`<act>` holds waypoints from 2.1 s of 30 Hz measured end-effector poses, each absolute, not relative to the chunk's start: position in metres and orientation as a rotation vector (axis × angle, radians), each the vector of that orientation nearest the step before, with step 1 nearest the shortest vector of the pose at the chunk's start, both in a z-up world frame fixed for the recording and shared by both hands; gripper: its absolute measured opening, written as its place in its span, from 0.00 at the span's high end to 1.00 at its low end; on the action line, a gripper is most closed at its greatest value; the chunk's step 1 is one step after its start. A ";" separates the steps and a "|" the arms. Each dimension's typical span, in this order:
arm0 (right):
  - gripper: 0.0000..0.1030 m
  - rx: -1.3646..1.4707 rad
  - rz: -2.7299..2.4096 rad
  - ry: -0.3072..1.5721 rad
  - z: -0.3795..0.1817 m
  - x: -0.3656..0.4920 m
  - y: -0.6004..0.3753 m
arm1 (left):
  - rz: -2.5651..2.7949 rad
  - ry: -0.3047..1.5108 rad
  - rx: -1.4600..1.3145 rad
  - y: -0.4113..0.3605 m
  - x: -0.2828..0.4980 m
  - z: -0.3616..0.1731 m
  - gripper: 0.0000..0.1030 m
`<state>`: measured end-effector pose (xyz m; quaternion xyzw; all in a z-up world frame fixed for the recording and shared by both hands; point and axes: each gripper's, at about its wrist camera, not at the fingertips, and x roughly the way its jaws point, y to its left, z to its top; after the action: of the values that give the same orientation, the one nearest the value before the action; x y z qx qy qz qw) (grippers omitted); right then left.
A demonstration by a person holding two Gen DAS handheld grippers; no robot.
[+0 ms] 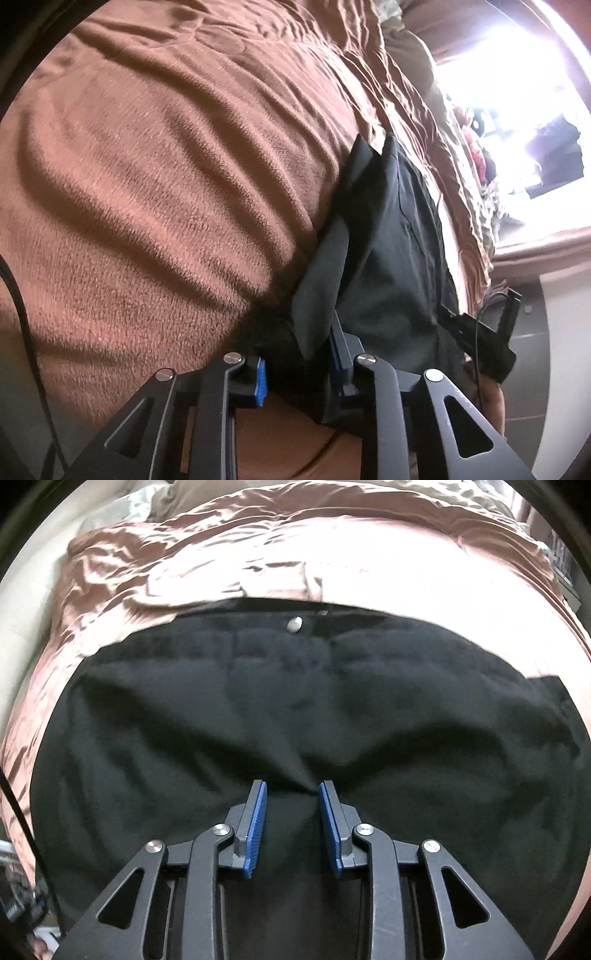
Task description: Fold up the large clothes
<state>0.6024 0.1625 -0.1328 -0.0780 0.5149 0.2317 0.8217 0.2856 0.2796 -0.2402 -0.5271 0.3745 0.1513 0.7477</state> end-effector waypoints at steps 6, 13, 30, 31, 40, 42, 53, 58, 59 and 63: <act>0.75 -0.147 0.445 1.087 -0.138 0.632 0.176 | 0.348 0.801 -1.183 0.278 0.282 -0.238 0.80; 0.74 -0.054 0.524 1.073 -0.114 0.615 0.146 | 0.258 0.710 -1.194 0.274 0.271 -0.204 0.85; 0.74 0.006 0.749 1.061 -0.111 0.485 0.054 | -0.035 0.545 -1.090 0.227 0.310 -0.112 0.90; 0.75 0.005 0.748 1.065 -0.112 0.481 0.047 | -0.047 0.539 -1.085 0.225 0.312 -0.108 0.90; 0.78 0.050 0.732 1.119 -0.164 0.465 0.028 | -0.160 0.524 -1.018 0.194 0.341 -0.073 0.91; 0.80 0.096 0.741 1.126 -0.170 0.472 0.023 | -0.186 0.525 -0.996 0.183 0.347 -0.067 0.91; 0.80 0.195 0.799 1.113 -0.160 0.478 -0.018 | -0.365 0.563 -0.881 0.111 0.401 -0.027 0.91; 0.77 0.248 0.788 1.045 -0.139 0.478 -0.068 | -0.432 0.617 -0.838 0.068 0.435 -0.022 0.91; 0.76 0.261 0.778 1.035 -0.136 0.479 -0.080 | -0.444 0.633 -0.831 0.058 0.442 -0.024 0.91; 0.76 0.336 0.718 1.003 -0.127 0.478 -0.131 | -0.488 0.727 -0.801 0.014 0.481 -0.049 0.91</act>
<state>0.4778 -0.1307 -0.1273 0.1568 0.4680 0.3351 0.8026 0.4806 0.0140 -0.0485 -0.3774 0.3424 -0.2299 0.8291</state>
